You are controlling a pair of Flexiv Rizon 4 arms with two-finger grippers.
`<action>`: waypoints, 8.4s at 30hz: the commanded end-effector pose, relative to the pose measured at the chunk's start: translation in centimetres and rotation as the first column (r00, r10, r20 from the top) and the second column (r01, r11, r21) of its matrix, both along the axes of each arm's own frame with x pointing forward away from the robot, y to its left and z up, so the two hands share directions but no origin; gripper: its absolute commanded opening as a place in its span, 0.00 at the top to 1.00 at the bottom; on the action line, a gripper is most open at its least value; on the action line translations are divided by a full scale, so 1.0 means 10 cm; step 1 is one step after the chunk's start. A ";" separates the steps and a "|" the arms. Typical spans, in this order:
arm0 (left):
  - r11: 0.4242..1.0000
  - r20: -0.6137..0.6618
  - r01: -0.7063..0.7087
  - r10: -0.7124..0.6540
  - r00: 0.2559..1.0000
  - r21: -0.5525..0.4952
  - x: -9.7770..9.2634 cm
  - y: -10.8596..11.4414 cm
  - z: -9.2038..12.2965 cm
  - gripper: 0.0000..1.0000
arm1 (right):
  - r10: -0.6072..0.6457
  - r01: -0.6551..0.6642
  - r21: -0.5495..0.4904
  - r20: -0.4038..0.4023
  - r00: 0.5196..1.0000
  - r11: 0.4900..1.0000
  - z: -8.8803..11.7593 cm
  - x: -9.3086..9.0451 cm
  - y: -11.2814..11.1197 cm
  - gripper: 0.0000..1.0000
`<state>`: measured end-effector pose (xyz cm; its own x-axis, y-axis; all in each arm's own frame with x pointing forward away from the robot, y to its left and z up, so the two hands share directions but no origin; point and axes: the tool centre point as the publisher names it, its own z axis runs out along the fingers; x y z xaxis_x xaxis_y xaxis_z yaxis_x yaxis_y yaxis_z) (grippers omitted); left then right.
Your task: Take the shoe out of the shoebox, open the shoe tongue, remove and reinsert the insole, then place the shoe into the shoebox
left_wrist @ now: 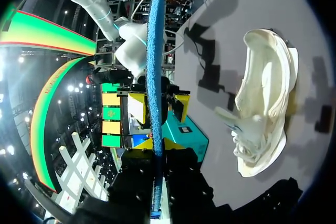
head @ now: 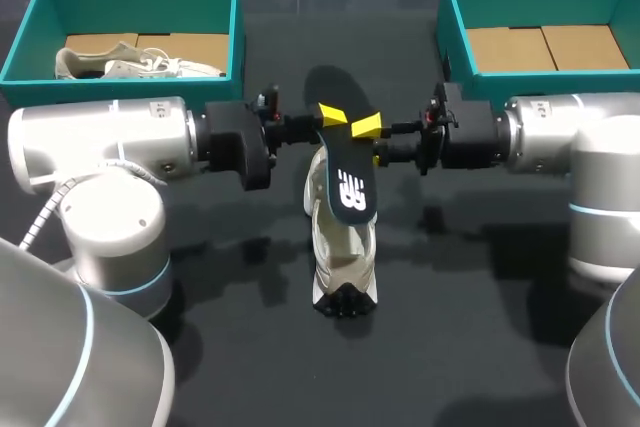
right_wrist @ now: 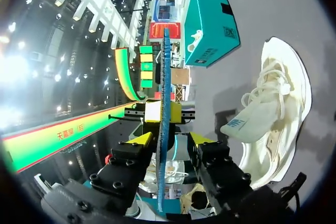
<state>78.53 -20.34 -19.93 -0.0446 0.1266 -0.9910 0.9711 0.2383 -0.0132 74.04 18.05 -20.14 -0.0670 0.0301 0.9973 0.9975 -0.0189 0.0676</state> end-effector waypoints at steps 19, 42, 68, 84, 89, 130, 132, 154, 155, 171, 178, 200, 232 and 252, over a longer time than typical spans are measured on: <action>0.997 -0.145 -0.002 0.012 0.989 0.072 -0.42 0.46 0.15 1.00 | 0.250 -0.156 -0.320 0.280 0.927 0.935 -0.02 -0.20 -0.50 0.00; 0.992 -0.268 0.122 -0.106 0.957 0.043 -0.82 0.43 0.27 1.00 | 0.530 -0.212 -0.561 0.495 0.689 0.800 -0.18 -0.55 -0.88 0.00; 0.960 -0.523 0.271 -0.264 0.810 -0.065 -1.29 0.41 0.34 1.00 | 0.745 -0.125 -0.765 0.555 0.370 0.632 -0.48 -1.01 -0.90 0.00; 0.974 -0.764 0.163 -0.223 0.606 -0.156 -1.77 0.22 0.19 1.00 | 0.823 -0.168 -0.806 0.551 0.138 0.567 -1.13 -1.18 -1.04 0.00; 0.974 -0.764 0.163 -0.223 0.606 -0.156 -1.77 0.22 0.19 1.00 | 0.823 -0.168 -0.806 0.551 0.138 0.567 -1.13 -1.18 -1.04 0.00; 0.966 -0.851 0.023 -0.237 0.469 -0.257 -1.49 -0.09 -0.52 1.00 | 0.818 -0.014 -0.825 0.557 0.145 0.564 -1.56 -0.67 -0.75 0.00; 0.966 -0.851 0.023 -0.237 0.469 -0.257 -1.49 -0.09 -0.52 1.00 | 0.818 -0.014 -0.825 0.557 0.145 0.564 -1.56 -0.67 -0.75 0.00; 0.969 -0.850 -0.004 -0.215 0.481 -0.248 -1.44 -0.08 -0.62 1.00 | 0.861 -0.034 -0.868 0.486 0.148 0.496 -1.62 -0.50 -0.53 0.00; 0.969 -0.851 -0.006 -0.213 0.480 -0.246 -1.44 -0.08 -0.62 1.00 | 0.862 -0.035 -0.868 0.485 0.148 0.495 -1.63 -0.49 -0.53 0.00; 0.972 -0.864 0.005 -0.209 0.458 -0.233 -1.50 -0.09 -0.60 1.00 | 0.863 -0.037 -0.869 0.484 0.145 0.493 -1.69 -0.49 -0.53 0.00; 0.975 -0.871 -0.003 -0.199 0.449 -0.224 -1.51 -0.15 -0.64 1.00 | 0.866 -0.044 -0.871 0.480 0.144 0.490 -1.74 -0.48 -0.50 0.00; 0.976 -0.884 -0.016 -0.191 0.427 -0.219 -1.33 -0.21 -0.82 1.00 | 0.866 -0.044 -0.871 0.480 0.144 0.490 -1.74 -0.48 -0.50 0.00; 0.971 -0.859 0.092 -0.236 0.454 -0.219 -1.11 -0.09 -1.13 1.00 | 0.866 -0.044 -0.871 0.480 0.144 0.490 -1.74 -0.48 -0.50 0.00; 0.991 -0.835 0.028 -0.127 0.535 -0.133 -0.95 -0.05 -1.43 1.00 | 0.866 -0.044 -0.871 0.480 0.144 0.490 -1.74 -0.48 -0.50 0.00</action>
<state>69.08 -20.56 -33.98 -0.8577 0.0892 -0.5064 0.5136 0.1017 -0.8520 69.29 12.94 -37.53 -0.9969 0.0591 0.0512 0.0769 0.8598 0.5048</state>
